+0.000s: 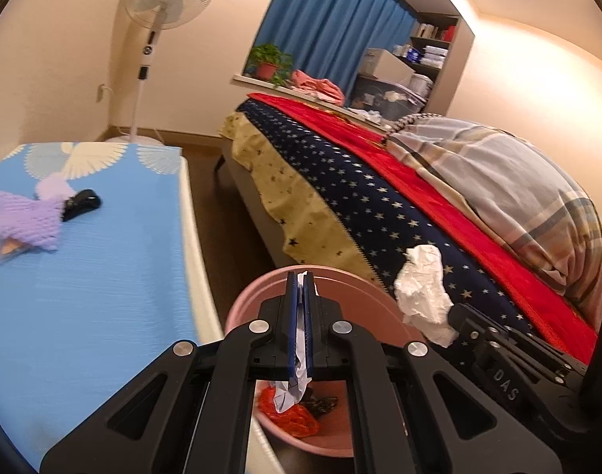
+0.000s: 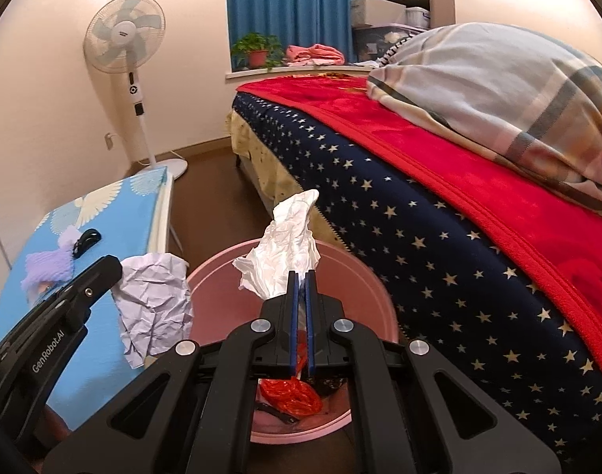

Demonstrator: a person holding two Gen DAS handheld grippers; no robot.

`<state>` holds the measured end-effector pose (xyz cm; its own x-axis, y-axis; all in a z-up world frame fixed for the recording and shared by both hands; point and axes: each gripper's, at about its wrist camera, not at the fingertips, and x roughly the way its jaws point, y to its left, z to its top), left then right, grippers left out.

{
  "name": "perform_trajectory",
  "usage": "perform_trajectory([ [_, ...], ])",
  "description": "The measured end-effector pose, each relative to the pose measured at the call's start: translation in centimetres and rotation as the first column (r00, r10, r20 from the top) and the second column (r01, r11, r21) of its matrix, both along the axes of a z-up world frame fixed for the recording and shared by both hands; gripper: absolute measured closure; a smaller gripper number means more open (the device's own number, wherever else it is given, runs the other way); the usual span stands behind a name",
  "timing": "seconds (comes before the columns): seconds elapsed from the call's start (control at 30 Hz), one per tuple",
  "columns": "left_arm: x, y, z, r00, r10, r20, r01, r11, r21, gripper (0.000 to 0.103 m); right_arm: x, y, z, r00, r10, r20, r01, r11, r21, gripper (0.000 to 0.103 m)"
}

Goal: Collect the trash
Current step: 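Open both grippers over the pink bin to drop the paper and tissue, then grasp the purple foam net with the left gripper while the right gripper grasps the black strap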

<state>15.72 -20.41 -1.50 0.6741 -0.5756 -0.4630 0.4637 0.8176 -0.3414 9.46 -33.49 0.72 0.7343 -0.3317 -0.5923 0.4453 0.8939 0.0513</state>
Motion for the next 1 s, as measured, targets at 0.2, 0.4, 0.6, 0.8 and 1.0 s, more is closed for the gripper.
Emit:
perform_trajectory([
  [0.2,0.1,-0.7,-0.6,0.999,-0.032,-0.021,0.032,0.999,0.005,0.090,0.1,-1.2,-0.8,0.999,-0.040,-0.037,0.041,0.999,0.032,0.079],
  [0.4,0.1,1.3,-0.3,1.000,0.006,-0.026,-0.005,1.000,0.003,0.089,-0.5,-1.3,-0.5,0.998,-0.055,-0.021,0.056,0.997,0.044,0.067],
  [0.6,-0.8,3.6,0.7,0.999,0.043,-0.001,-0.043,0.999,0.028,0.089,-1.0,0.2,0.3,1.000,-0.022,0.017,0.021,0.998,0.057,0.067],
  [0.8,-1.8,7.0,1.6,0.994,0.105,0.026,-0.106,0.993,0.052,0.089,-0.8,3.8,1.5,0.997,0.048,0.057,-0.052,0.996,0.068,0.067],
  [1.0,-1.7,10.8,1.8,0.981,0.193,0.030,-0.195,0.978,0.072,0.089,0.5,7.5,2.3,0.989,0.119,0.087,-0.128,0.986,0.105,0.067],
])
